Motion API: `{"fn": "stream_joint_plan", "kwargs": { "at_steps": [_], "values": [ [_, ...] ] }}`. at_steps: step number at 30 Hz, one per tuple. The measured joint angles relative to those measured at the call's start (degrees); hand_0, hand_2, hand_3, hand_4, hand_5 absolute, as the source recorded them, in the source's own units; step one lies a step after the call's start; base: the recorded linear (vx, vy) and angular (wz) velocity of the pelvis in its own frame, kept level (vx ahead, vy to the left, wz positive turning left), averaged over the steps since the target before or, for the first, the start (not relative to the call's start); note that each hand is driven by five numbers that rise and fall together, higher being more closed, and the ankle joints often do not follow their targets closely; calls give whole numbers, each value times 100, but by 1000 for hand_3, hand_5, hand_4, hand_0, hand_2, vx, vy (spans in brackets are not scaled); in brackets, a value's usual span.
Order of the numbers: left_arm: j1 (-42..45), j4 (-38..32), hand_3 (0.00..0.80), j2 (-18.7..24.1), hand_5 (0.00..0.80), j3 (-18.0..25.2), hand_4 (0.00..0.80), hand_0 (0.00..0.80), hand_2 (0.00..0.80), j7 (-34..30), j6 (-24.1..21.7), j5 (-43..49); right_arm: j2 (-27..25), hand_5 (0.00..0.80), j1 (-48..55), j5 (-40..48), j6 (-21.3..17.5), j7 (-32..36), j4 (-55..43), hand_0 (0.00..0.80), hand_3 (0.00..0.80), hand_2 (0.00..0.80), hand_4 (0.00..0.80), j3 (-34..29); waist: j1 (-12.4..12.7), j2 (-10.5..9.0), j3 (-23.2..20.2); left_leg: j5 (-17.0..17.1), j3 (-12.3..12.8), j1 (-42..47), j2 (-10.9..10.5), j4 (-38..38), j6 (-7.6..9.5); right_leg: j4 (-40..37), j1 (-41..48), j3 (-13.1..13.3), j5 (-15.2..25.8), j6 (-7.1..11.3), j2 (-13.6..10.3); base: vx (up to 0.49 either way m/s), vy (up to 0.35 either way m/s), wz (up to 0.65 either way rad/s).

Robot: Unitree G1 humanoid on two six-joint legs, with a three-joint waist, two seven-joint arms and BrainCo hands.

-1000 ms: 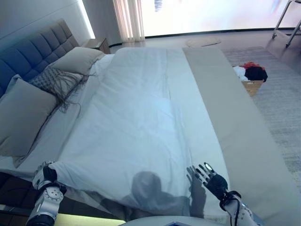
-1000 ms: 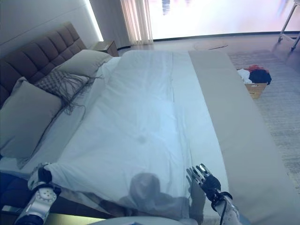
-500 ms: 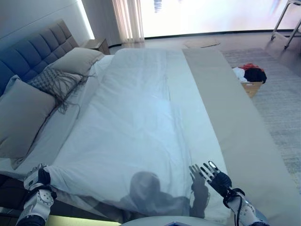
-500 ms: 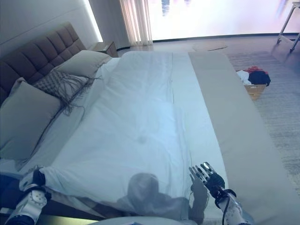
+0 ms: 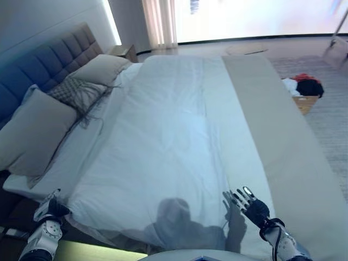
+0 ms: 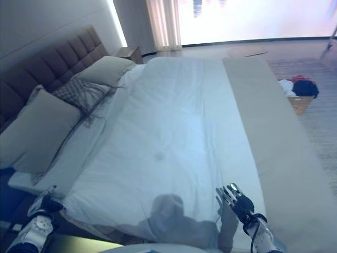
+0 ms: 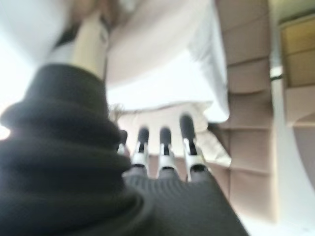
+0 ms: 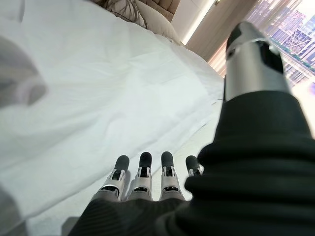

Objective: Make the bed neatly

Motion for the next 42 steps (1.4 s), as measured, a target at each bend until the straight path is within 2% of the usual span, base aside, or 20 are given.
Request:
{"fn": "stream_joint_plan", "kwargs": {
  "at_steps": [2,4,8,10,14,17,21,24,30,34,37,39,42],
  "values": [
    [0,1,0,-42,0,-135,0,0,0,-274,-51,-297,-50,0,0,0,0,31,6,0,0,0,0,-41,136,37,-18,-1,15,4,-18,-66,2,-54,-4,103,11,23,13,4,-9,12],
    [37,45,0,-167,0,-165,0,0,0,-652,-71,-498,-49,0,-13,-2,1,34,9,0,0,0,0,-94,161,65,-24,-2,22,2,-42,-100,3,-85,-1,132,36,55,7,0,-13,7],
    [175,681,0,-561,0,-412,0,0,0,-1470,72,-592,-49,0,-64,-9,21,94,9,0,0,0,0,-139,147,153,-11,-76,119,4,-59,-173,74,-100,-44,158,64,127,-5,7,7,1],
    [333,951,0,-701,0,-426,0,0,0,-1529,115,-718,-81,0,-84,-13,44,145,9,0,0,0,0,-200,140,233,-23,-215,190,2,-39,-169,240,-73,-107,221,77,138,12,44,34,-12],
    [482,1038,0,-647,0,-122,0,0,0,-1480,-13,-1086,-241,0,-83,-13,113,130,0,0,0,0,0,-201,144,253,-21,-329,191,1,-56,-157,375,-58,-117,283,98,174,-13,14,8,1],
    [494,587,0,-527,0,-93,0,0,0,-1439,-255,-1187,-235,0,-84,-13,147,64,-33,0,0,0,0,-201,156,277,-6,-438,193,-8,-71,-154,418,40,-167,294,80,206,-54,8,-25,5],
    [478,-451,0,-558,0,-164,0,0,0,-1398,-572,-1196,-165,0,-59,-14,134,25,-40,0,0,0,0,-190,159,329,32,-625,196,-10,-87,-132,346,266,-301,350,24,258,-109,45,-68,-3],
    [449,-953,0,-603,0,-222,0,0,0,-1163,-740,-1136,58,0,-56,-21,50,9,-42,0,0,0,0,-170,148,242,77,-693,268,4,-106,-91,251,522,-467,461,-69,270,-169,80,-96,-17],
    [30,-1379,0,-665,0,-1132,0,0,0,-254,-820,-197,347,0,113,-107,-141,-155,-83,0,0,0,0,85,91,-67,211,-695,354,-12,-129,-33,254,979,-811,610,-239,206,-195,17,-90,-17],
    [-474,-1373,0,-694,0,-2069,0,0,0,460,-804,241,381,0,64,-117,-543,-248,-94,0,0,0,0,312,130,-251,331,-729,452,-410,-110,254,311,1293,-1389,748,-250,126,-226,-218,-74,-31],
    [-949,-1226,0,-722,0,-2581,0,0,0,958,-744,450,366,0,-59,2,-807,-262,-59,0,0,0,0,388,-56,-328,565,-720,407,-875,-53,558,322,1348,-1815,773,-130,4,-150,-288,-93,-22],
    [-1315,-1084,0,-746,0,-2941,0,0,0,1293,-662,528,302,0,-147,173,-1035,-261,13,0,0,0,0,490,-149,-378,788,-713,273,-1206,13,878,333,1305,-2045,872,-15,-76,-53,-344,-90,-29],
    [-1922,-814,0,-873,0,-3347,0,0,0,1865,-380,727,164,0,-406,487,-1305,-255,67,0,0,0,0,699,-188,-400,1153,-691,126,-1926,162,1353,375,1049,-2515,907,411,-267,136,-278,15,-40]
  ]
}}
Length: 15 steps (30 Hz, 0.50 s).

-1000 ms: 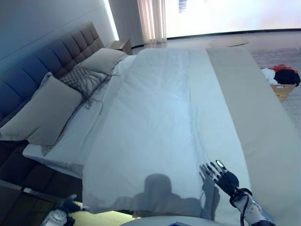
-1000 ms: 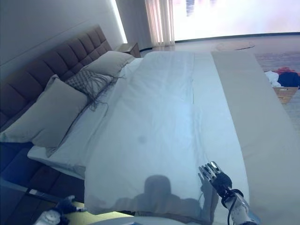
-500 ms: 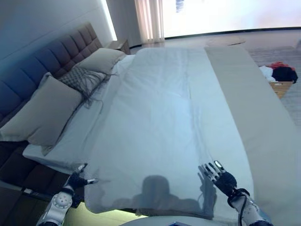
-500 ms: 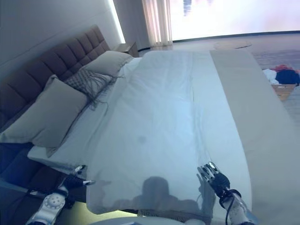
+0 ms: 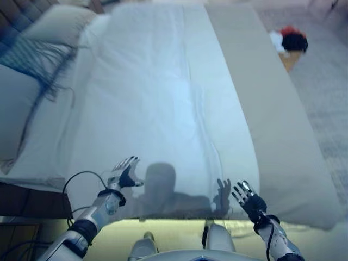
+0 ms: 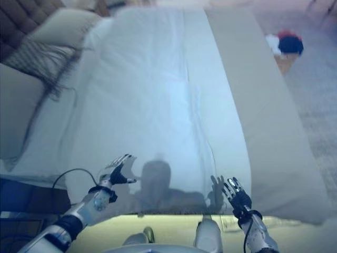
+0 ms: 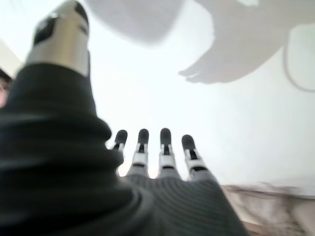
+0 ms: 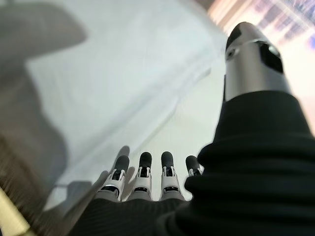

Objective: Make the bed neatly

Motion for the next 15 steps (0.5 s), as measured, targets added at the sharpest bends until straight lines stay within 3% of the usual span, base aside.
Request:
{"fn": "stream_joint_plan", "kwargs": {
  "at_steps": [2,3,4,5,7,8,12,15],
  "values": [
    [-318,140,0,-26,0,-189,0,0,0,327,220,88,-14,0,-350,192,-136,41,76,0,0,0,0,137,-14,-126,277,-72,-96,-658,-18,464,79,-343,-282,172,278,-71,53,-204,114,-61],
    [-380,138,0,-31,0,-194,0,0,0,460,291,129,-49,0,-524,257,-178,45,85,0,0,0,0,169,-13,-99,347,-66,-189,-800,-154,165,93,-560,-421,184,476,-100,104,-288,113,-75],
    [-499,142,0,-26,0,-215,0,0,0,621,435,160,-120,0,-748,353,-240,55,71,0,0,0,0,260,-8,-91,481,-79,-110,-797,-221,-204,57,-609,-626,127,604,-81,124,-233,90,-77],
    [-690,152,0,-17,0,-227,0,0,0,731,614,163,-161,0,-982,426,-253,64,64,0,0,0,0,293,-5,-138,723,12,54,-815,-215,-286,-122,-625,-753,41,670,-22,66,-181,80,-69],
    [-979,141,0,-19,0,-236,0,0,0,895,959,196,-215,0,-1392,548,-254,64,30,0,0,0,0,301,-20,-174,1087,9,199,-1005,-245,-187,-180,-650,-954,-71,819,93,-61,-132,70,-38],
    [-1084,144,0,-17,0,-268,0,0,0,973,1180,287,-219,0,-1499,585,-254,64,19,0,0,0,0,302,-77,-174,1187,11,198,-1086,-286,-161,-182,-641,-1043,-67,936,56,-109,-108,65,-6],
    [-1363,213,0,0,0,-336,0,0,0,1258,2027,377,-267,0,-1875,642,-252,61,-419,0,0,0,0,314,-165,-123,1501,26,176,-1318,-290,-91,-207,-484,-1357,-11,909,-23,-94,-73,42,-6],
    [-1504,262,0,2,0,-342,0,0,0,1344,2503,389,-292,0,-2027,689,-251,48,-649,0,0,0,0,358,-168,-196,1557,-15,66,-1567,-283,118,-141,-184,-1652,-3,789,-135,-81,-11,6,-2]
  ]
}}
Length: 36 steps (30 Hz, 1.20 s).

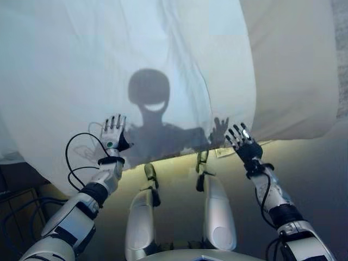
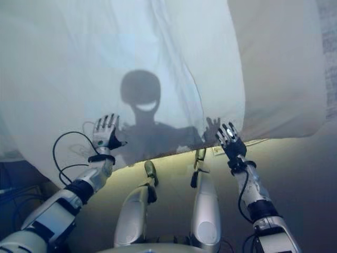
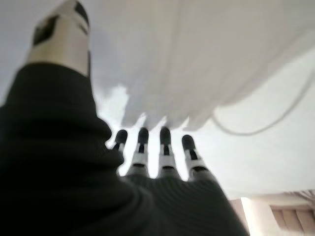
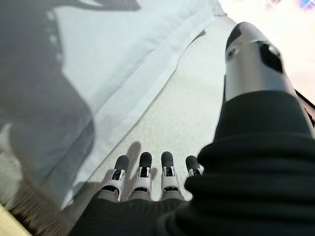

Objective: Make the bed neatly

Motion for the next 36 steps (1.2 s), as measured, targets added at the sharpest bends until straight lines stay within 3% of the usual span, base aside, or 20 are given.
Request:
{"fn": "stream_joint_plan", "kwargs": {
  "at_steps": [7,9,12,13,14,15,25,32,36],
  "values": [
    [-114,72,0,-25,0,-7,0,0,0,36,846,373,4,0,-166,-5,2,-135,-327,0,0,0,0,107,-21,-93,54,-264,-240,-393,188,602,84,463,-300,33,-261,-116,139,4,-2,-3],
    [-221,148,0,-27,0,-1,0,0,0,37,994,459,4,0,-273,-8,3,-175,-344,0,0,0,0,115,-78,-106,54,-371,-340,-571,216,723,-47,569,-474,39,-262,-119,163,-1,-10,-2],
    [-362,260,0,-28,0,17,0,0,0,29,1118,462,11,0,-382,-10,4,-270,-411,0,0,0,0,136,-142,-167,61,-453,-349,-842,218,937,-110,652,-711,75,-245,-118,153,-1,-7,-1],
    [-405,282,185,-27,185,21,185,185,185,17,1134,462,11,0,-390,-10,8,-274,-412,0,0,0,0,145,-146,-182,56,-463,-349,-919,227,1000,-124,662,-773,84,-231,-101,156,-4,1,-6],
    [-443,302,634,-21,634,42,634,634,634,3,1139,459,10,0,-403,-10,15,-276,-412,0,0,0,0,146,-146,-208,55,-476,-348,-996,231,1053,-143,655,-838,95,-219,-84,157,-2,11,-5],
    [-469,308,800,-20,800,47,800,800,800,1,1148,452,8,0,-420,-11,24,-279,-412,0,0,0,0,144,-151,-227,62,-489,-348,-1050,238,1092,-162,654,-882,102,-207,-69,162,1,12,-5],
    [-715,416,800,175,800,61,800,800,800,29,1009,432,6,0,-578,-8,123,-264,-417,0,0,0,0,200,-171,-305,42,-713,-353,-1234,330,1452,-342,632,-965,175,-117,-98,249,5,18,-10],
    [-664,527,800,222,800,51,800,800,800,36,736,92,5,0,-644,-5,264,-253,-433,0,0,0,0,199,-168,-323,31,-734,-332,-1053,335,1469,-314,662,-806,175,-117,-102,236,5,12,-2],
    [-389,587,800,224,800,174,800,800,800,-11,497,-144,7,0,-546,-2,274,-213,-434,0,0,0,0,199,-129,-428,-42,-752,-135,-524,333,1251,-278,632,-494,133,-196,-91,127,63,2,-14]
  ]
}}
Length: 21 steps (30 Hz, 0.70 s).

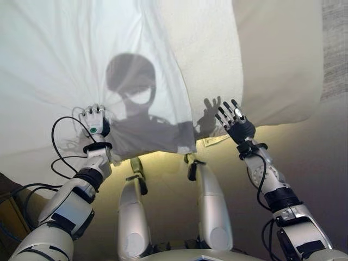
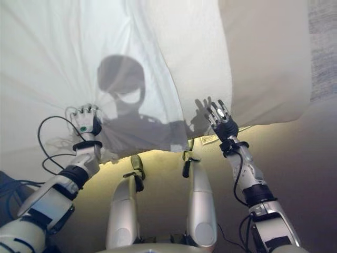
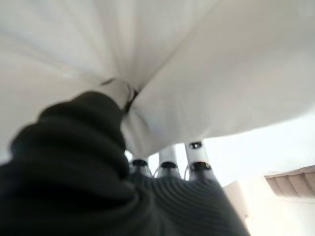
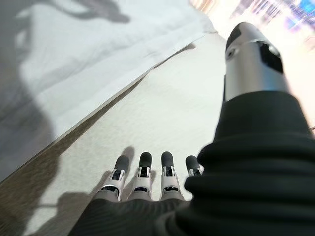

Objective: Make the bed neatly

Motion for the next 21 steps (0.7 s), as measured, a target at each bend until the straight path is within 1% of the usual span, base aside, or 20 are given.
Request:
{"fn": "stream_joint_plan", "kwargs": {
  "at_steps": [1,2,3,4,6,9,10,11,13,15,16,17,18,19,21],
  "values": [
    [57,45,800,11,800,5,800,800,800,-7,-47,-54,0,0,28,0,0,11,0,0,0,0,0,-2,0,-16,-23,-4,63,140,-1,-33,3,-18,100,-38,-10,-3,-25,96,57,-26],
    [160,67,800,20,800,46,800,800,800,-23,-120,-109,-2,0,76,-1,1,34,1,0,0,0,0,-12,-2,-36,-74,-2,127,269,-4,-132,2,-49,172,-150,-16,-4,-106,120,85,-27],
    [284,73,800,21,800,147,800,800,800,-41,-217,-146,-1,0,117,-3,13,64,1,0,0,0,0,-73,-1,-22,-108,2,191,434,0,-259,2,-106,292,-307,0,12,-194,145,104,-26],
    [449,73,800,14,800,228,800,800,800,-77,-292,-153,-6,0,228,-7,32,69,0,0,0,0,0,-129,1,2,-194,11,245,593,-22,-362,5,-102,384,-350,7,12,-236,153,110,-17],
    [752,99,800,-101,800,229,800,800,800,-144,-432,-160,-117,0,531,-22,74,69,-2,0,0,0,0,-266,-6,178,-337,80,267,919,-100,-572,-73,-50,592,-360,-29,-32,-301,156,110,4],
    [1235,86,800,-375,800,309,800,800,800,-179,-585,-146,-350,0,911,-90,213,105,-1,0,0,0,0,-452,11,592,-618,114,274,1384,-232,-910,-81,35,886,-377,-169,68,-429,152,79,11],
    [1381,85,800,-437,800,375,800,800,800,-188,-602,-140,-409,0,986,-145,248,128,-1,0,0,0,0,-475,14,697,-694,126,278,1514,-258,-989,-63,43,981,-377,-202,96,-450,175,72,5],
    [1521,80,800,-486,800,466,800,800,800,-209,-602,-117,-427,0,1064,-193,335,176,-1,0,0,0,0,-562,15,779,-754,148,285,1677,-300,-1092,-31,51,1107,-381,-265,130,-483,182,95,7],
    [1800,75,800,-489,800,514,800,800,800,-270,-606,34,-450,0,1247,-287,482,238,-2,0,0,0,0,-727,18,899,-902,196,329,2022,-383,-1324,44,140,1316,-384,-429,192,-566,166,120,11],
    [2083,15,800,-497,800,639,800,800,800,-324,-613,238,-514,0,1458,-439,625,321,-2,0,0,0,0,-851,8,1016,-1144,259,431,2255,-460,-1526,140,207,1424,-383,-578,249,-651,116,115,13],
    [2219,1,800,-507,800,703,800,800,800,-355,-613,314,-573,0,1565,-498,710,348,-2,0,0,0,0,-905,14,1093,-1234,281,432,2343,-479,-1590,173,228,1493,-391,-640,287,-674,80,94,12],
    [2308,-28,800,-502,800,744,800,800,800,-383,-613,389,-606,0,1663,-582,797,358,-2,0,0,0,0,-977,17,1152,-1315,323,433,2427,-508,-1641,230,241,1557,-405,-675,288,-687,74,79,11],
    [2451,-41,800,-506,800,831,800,800,800,-424,-621,493,-618,0,1752,-651,872,365,-1,0,0,0,0,-1041,11,1210,-1383,371,443,2524,-528,-1687,303,236,1658,-438,-738,314,-698,141,78,11],
    [2541,-41,800,-503,800,889,800,800,800,-448,-625,568,-609,0,1865,-690,930,399,-1,0,0,0,0,-1091,12,1227,-1499,430,437,2548,-557,-1683,395,257,1690,-441,-786,327,-727,145,68,11],
    [2673,-59,800,-500,800,941,800,800,800,-522,-649,655,-613,0,2000,-807,1032,456,0,0,0,0,0,-1134,10,1276,-1590,569,463,2712,-578,-1762,598,195,1886,-468,-830,310,-767,170,59,9]
  ]
}}
